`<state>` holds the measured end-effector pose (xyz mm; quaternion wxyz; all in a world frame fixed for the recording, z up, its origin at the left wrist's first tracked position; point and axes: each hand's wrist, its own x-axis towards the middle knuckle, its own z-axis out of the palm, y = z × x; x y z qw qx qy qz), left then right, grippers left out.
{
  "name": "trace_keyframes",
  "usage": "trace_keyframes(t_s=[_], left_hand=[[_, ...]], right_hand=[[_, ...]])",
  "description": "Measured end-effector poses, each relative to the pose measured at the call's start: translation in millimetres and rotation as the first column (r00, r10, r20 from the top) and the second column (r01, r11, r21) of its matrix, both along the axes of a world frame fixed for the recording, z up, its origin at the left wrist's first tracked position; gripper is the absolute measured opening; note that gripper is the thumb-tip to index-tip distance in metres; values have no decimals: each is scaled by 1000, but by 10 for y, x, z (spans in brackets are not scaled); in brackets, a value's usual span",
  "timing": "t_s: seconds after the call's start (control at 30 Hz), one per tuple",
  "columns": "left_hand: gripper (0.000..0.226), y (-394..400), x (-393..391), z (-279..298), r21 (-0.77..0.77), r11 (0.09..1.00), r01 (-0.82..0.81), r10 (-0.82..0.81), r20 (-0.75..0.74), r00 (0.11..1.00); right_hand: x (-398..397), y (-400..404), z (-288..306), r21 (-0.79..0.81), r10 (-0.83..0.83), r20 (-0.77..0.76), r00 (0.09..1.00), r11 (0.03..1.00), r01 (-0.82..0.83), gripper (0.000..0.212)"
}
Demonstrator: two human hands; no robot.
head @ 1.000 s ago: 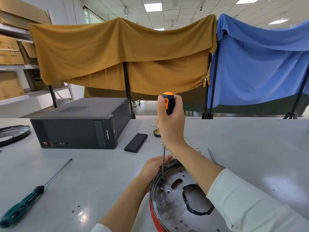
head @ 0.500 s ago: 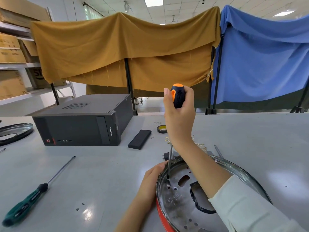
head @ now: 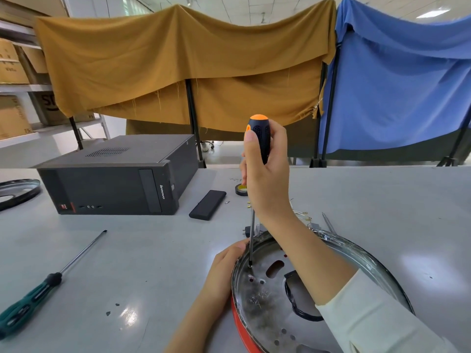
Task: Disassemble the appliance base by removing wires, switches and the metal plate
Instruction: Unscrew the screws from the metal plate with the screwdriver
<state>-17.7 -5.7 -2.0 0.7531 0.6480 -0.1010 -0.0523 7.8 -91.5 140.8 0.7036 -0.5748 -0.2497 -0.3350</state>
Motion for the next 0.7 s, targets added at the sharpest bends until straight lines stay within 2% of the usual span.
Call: trace_keyframes(t_s=[0.23,0.4,0.5,0.6,0.7], left_hand=[[40,2,-23,40,25,1000,3,-3,-7,1000],[36,8,-20,43,-36,998,51,-52,-51,997],[36,13,-30,52,-55,997,54,-57,-68,996],[35,2,-35,61,-46,998,39,-43,-70,997],[34,5,-37,78,-13,1000,20,-21,-71,997]], right_hand=[[-8,-44,21,18,118,-6,993,993,-118,31],[-24,21,9,-1,144,-53,988,990,-144,29],[-30,9,39,50,252,-79,964,967,-249,23],[-6,-18,78,0,373,-133,918,926,-377,8],[40,-41,97,-68,467,-209,859,870,-489,15]])
